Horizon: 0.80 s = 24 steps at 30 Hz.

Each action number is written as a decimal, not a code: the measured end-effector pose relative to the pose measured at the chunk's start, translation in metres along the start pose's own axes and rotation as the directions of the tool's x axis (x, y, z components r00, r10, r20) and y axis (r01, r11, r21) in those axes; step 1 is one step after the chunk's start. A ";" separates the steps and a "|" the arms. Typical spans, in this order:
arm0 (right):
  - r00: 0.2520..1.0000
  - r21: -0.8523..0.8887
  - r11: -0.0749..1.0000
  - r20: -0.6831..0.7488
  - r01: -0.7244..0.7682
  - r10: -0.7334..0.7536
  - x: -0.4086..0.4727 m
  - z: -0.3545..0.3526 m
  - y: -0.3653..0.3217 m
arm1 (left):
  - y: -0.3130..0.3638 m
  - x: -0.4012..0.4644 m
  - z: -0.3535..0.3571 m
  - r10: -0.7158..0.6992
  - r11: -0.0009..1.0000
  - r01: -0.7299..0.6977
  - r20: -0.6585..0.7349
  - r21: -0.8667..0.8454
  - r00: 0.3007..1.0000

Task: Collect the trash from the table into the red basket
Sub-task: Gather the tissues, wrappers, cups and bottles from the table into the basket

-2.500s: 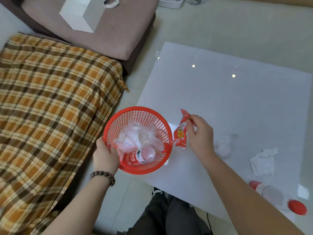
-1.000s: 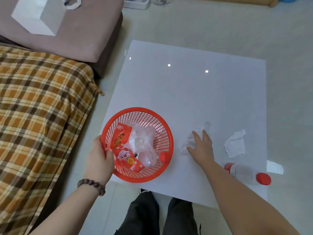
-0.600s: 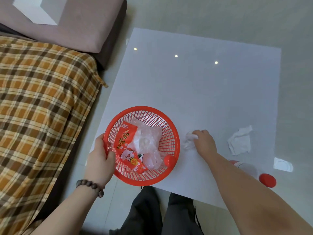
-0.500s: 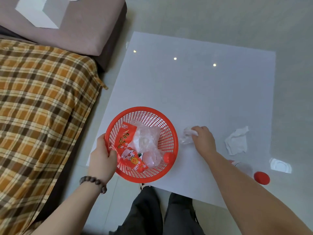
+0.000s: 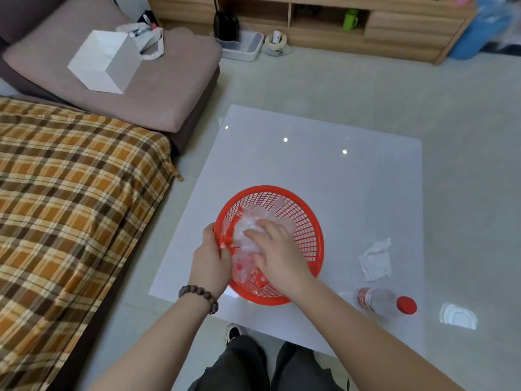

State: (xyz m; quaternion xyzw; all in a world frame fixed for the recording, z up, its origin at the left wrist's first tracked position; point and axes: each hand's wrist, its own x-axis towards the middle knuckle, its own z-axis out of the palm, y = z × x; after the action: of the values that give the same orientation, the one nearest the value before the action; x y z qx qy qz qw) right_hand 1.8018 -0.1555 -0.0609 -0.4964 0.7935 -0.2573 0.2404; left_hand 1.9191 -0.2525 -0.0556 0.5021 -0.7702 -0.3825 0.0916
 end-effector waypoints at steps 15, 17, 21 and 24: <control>0.973 -0.126 0.992 0.228 -0.015 0.044 -0.024 -0.005 -0.006 | 0.020 -0.018 0.008 0.042 0.998 -0.041 0.017 -0.053 0.999; 0.993 -0.022 0.999 0.108 -0.045 0.048 -0.038 -0.020 0.003 | 0.016 -0.017 0.017 0.027 0.999 -0.026 0.029 -0.026 0.999; 0.954 0.072 0.986 -0.249 -0.153 0.166 -0.085 -0.061 0.056 | 0.009 -0.013 0.038 -0.042 0.999 0.042 0.043 0.020 0.998; 0.868 0.024 0.911 -0.293 -0.413 0.401 -0.134 -0.076 0.116 | 0.005 -0.014 0.051 -0.090 0.995 0.086 0.062 0.059 0.994</control>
State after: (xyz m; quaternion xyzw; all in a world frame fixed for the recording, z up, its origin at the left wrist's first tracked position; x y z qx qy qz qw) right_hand 1.7289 0.0232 -0.0626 -0.2794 0.9117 -0.2554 0.1596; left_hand 1.8958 -0.2149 -0.0839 0.5253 -0.7604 -0.3803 0.0358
